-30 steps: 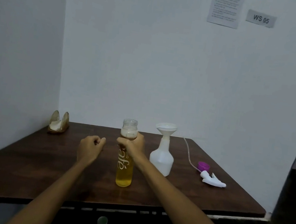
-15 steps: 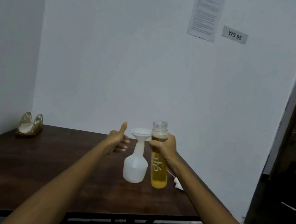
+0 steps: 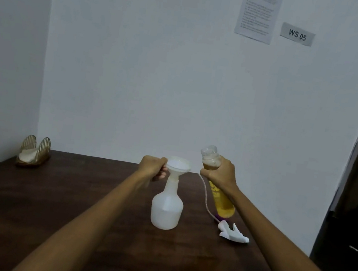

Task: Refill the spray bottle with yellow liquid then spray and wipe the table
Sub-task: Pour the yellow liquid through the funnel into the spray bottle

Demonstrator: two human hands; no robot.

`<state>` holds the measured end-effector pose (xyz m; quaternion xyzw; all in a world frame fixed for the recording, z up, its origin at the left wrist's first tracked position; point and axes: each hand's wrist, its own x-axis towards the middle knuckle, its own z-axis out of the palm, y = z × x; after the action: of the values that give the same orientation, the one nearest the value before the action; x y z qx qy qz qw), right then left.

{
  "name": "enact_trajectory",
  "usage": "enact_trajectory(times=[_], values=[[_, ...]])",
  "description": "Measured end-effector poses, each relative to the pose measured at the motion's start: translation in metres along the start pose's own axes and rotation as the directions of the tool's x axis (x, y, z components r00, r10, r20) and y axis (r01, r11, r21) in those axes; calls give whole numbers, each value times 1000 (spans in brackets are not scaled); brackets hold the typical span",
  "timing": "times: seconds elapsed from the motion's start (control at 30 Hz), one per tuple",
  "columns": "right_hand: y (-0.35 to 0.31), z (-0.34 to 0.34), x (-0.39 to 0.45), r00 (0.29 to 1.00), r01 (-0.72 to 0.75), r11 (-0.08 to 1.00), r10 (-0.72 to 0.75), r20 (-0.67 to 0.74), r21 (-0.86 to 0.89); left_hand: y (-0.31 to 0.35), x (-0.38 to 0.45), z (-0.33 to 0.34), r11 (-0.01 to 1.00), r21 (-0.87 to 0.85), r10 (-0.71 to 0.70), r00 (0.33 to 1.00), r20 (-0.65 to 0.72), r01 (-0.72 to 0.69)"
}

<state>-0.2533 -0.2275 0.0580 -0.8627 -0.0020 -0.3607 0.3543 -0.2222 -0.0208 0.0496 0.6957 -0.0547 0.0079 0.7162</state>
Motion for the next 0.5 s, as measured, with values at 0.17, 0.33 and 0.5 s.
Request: enact_trajectory(times=[0.17,0.33,0.5], values=[[1,12,5,996,21,996,-12,92,-90,-3,3,1,999,-27,23,1000,5,-23],[5,18,12,988,52,973,-17,155,-223,-3,6,2,999,-39,-2,1000,10,2],[1,12,19,980,83,948,-22,197,-308,-2,8,5,999,-42,-21,1000,2,21]])
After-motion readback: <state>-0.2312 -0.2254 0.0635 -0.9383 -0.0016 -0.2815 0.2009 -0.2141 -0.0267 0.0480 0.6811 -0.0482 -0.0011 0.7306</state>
